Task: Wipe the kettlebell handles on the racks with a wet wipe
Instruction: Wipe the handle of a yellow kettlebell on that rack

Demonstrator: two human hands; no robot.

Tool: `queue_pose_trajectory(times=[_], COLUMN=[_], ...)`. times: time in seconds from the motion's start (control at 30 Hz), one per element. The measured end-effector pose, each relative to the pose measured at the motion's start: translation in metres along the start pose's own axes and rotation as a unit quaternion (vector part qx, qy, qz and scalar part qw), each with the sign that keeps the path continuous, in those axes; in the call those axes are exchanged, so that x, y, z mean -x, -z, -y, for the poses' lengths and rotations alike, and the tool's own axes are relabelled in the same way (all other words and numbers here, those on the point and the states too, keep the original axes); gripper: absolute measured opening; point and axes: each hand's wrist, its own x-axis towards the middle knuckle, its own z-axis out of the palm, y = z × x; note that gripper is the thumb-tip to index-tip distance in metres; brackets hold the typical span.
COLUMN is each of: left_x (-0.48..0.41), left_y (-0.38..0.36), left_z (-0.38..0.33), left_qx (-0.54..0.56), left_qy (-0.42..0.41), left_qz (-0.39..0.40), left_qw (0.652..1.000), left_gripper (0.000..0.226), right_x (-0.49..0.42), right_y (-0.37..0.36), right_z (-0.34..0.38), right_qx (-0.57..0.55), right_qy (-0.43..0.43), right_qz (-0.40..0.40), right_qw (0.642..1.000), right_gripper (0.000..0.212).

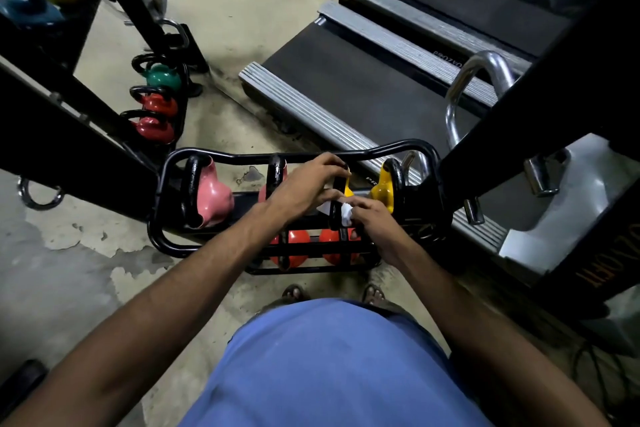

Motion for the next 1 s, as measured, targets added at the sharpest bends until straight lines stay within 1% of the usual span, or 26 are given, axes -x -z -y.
queue_pose_trajectory(times=[0.1, 0.17, 0.2, 0.23, 0.27, 0.3, 0.33, 0.37, 0.4, 0.43, 0.47, 0.5, 0.53, 0.57, 0.63, 0.7, 0.77, 0.83, 0.87, 0.93, 1.0], left_x=[-0.005, -0.008, -0.009, -0.009, -0.009, -0.01, -0.01, -0.011, -0.011, -0.01, -0.01, -0.01, -0.01, -0.01, -0.012, -0.014, -0.016, -0.016, -0.016, -0.016, -0.017], left_y=[0.007, 0.013, 0.015, 0.017, 0.017, 0.017, 0.017, 0.017, 0.017, 0.018, 0.018, 0.019, 0.019, 0.019, 0.018, 0.018, 0.018, 0.016, 0.016, 0.014, 0.015], left_z=[0.006, 0.01, 0.011, 0.011, 0.01, 0.008, 0.007, 0.007, 0.007, 0.008, 0.008, 0.009, 0.009, 0.008, 0.007, 0.007, 0.008, 0.009, 0.01, 0.011, 0.012], left_qx=[-0.004, -0.019, -0.027, -0.034, -0.04, -0.045, -0.051, -0.056, -0.06, -0.064, -0.067, -0.07, -0.071, -0.072, -0.075, -0.076, -0.075, -0.07, -0.066, -0.053, -0.039], left_qy=[-0.006, -0.017, -0.022, -0.027, -0.033, -0.039, -0.041, -0.041, -0.041, -0.041, -0.041, -0.04, -0.04, -0.04, -0.039, -0.035, -0.031, -0.029, -0.028, -0.019, -0.011], left_qz=[0.052, 0.071, 0.073, 0.072, 0.071, 0.07, 0.071, 0.072, 0.071, 0.071, 0.071, 0.07, 0.071, 0.071, 0.069, 0.067, 0.066, 0.064, 0.062, 0.056, 0.053], left_qw=[0.999, 0.997, 0.997, 0.996, 0.996, 0.996, 0.995, 0.995, 0.995, 0.995, 0.994, 0.994, 0.994, 0.994, 0.994, 0.994, 0.995, 0.995, 0.996, 0.997, 0.998], left_gripper=[0.065, 0.068, 0.068, 0.067, 0.065, 0.063, 0.062, 0.061, 0.061, 0.061, 0.061, 0.06, 0.06, 0.06, 0.06, 0.06, 0.061, 0.063, 0.066, 0.071, 0.074], right_x=[-0.001, 0.003, 0.006, 0.01, 0.012, 0.015, 0.017, 0.016, 0.014, 0.012, 0.012, 0.01, 0.009, 0.009, 0.008, 0.008, 0.01, 0.011, 0.014, 0.018, 0.022], right_y=[-0.001, -0.004, -0.007, -0.009, -0.01, -0.011, -0.011, -0.009, -0.007, -0.006, -0.006, -0.005, -0.006, -0.007, -0.013, -0.024, -0.032, -0.03, -0.027, -0.018, -0.01], right_z=[-0.007, -0.012, -0.015, -0.015, -0.017, -0.019, -0.021, -0.022, -0.021, -0.019, -0.016, -0.012, -0.009, -0.006, -0.001, 0.001, 0.0, -0.002, -0.001, -0.004, -0.01], right_qx=[-0.036, -0.014, 0.03, 0.103, 0.201, 0.312, 0.426, 0.53, 0.606, 0.661, 0.701, 0.73, 0.752, 0.771, 0.813, 0.837, 0.851, 0.842, 0.834, 0.811, 0.78], right_qy=[0.017, 0.058, 0.095, 0.148, 0.211, 0.275, 0.326, 0.362, 0.391, 0.409, 0.42, 0.43, 0.437, 0.438, 0.409, 0.383, 0.36, 0.376, 0.389, 0.414, 0.444], right_qz=[-0.035, -0.068, -0.083, -0.105, -0.119, -0.121, -0.111, -0.089, -0.065, -0.041, -0.021, -0.007, 0.007, 0.018, 0.022, 0.014, 0.023, 0.022, 0.018, 0.0, -0.037], right_qw=[0.999, 0.996, 0.992, 0.978, 0.949, 0.901, 0.836, 0.762, 0.689, 0.628, 0.576, 0.531, 0.494, 0.462, 0.414, 0.39, 0.382, 0.385, 0.39, 0.413, 0.44], right_gripper=[0.018, 0.007, 0.001, 0.005, 0.009, 0.013, 0.023, 0.034, 0.04, 0.041, 0.04, 0.039, 0.04, 0.039, 0.036, 0.048, 0.046, 0.043, 0.039, 0.03, 0.039])
